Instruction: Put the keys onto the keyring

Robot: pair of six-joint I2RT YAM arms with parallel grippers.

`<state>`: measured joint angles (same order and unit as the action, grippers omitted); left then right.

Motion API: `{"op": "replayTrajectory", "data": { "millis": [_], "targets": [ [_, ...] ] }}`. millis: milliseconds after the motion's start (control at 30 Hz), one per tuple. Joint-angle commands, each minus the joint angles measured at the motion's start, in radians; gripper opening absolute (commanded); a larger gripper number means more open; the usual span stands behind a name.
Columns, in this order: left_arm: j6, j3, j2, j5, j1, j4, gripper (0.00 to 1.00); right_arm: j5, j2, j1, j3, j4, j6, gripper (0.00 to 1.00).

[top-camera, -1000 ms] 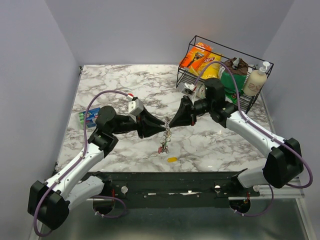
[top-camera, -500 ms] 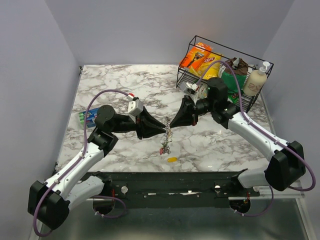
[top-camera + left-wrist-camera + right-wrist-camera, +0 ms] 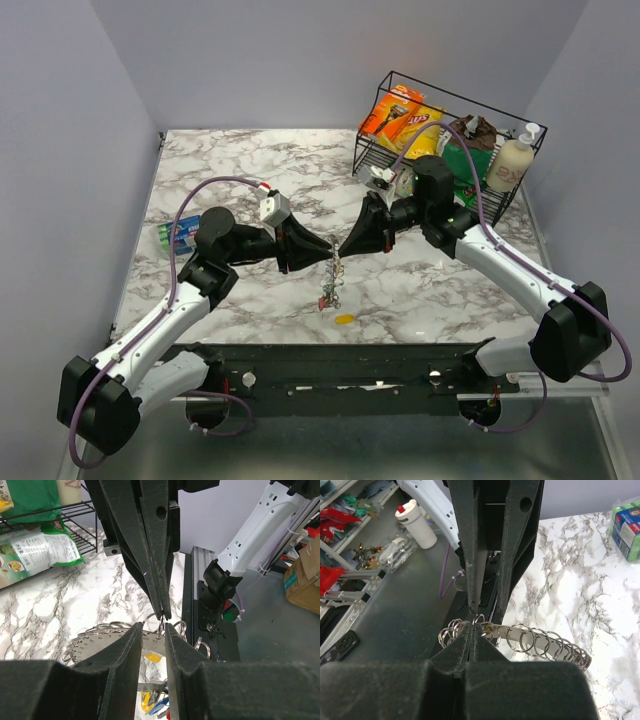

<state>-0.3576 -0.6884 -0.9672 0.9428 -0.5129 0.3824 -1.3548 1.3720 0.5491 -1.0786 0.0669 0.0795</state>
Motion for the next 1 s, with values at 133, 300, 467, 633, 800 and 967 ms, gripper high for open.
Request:
{"op": "replayTrajectory", "data": {
  "millis": [133,300,467,633,800,967],
  "targets": [
    [-0.004,-0.025,-0.018,0.001,-0.007,0.022,0.33,-0.024,-0.025,0.009,-0.043,0.051,0.017,0.01],
    [-0.012,-0.026,-0.028,0.013,-0.012,0.03,0.32,-0.017,-0.027,0.009,-0.04,0.056,0.022,0.01],
    [-0.018,-0.025,-0.033,0.022,-0.022,0.036,0.33,-0.003,-0.03,0.009,-0.034,0.077,0.034,0.01],
    [-0.012,-0.028,-0.033,0.019,-0.024,0.026,0.14,-0.004,-0.031,0.012,-0.03,0.093,0.048,0.01],
    [-0.012,-0.03,-0.025,-0.009,-0.024,0.013,0.0,0.005,-0.033,0.012,-0.026,0.091,0.048,0.01],
    [0.008,-0.046,0.004,-0.041,-0.024,-0.033,0.0,0.034,-0.036,0.012,-0.02,0.088,0.049,0.09]
  ]
}}
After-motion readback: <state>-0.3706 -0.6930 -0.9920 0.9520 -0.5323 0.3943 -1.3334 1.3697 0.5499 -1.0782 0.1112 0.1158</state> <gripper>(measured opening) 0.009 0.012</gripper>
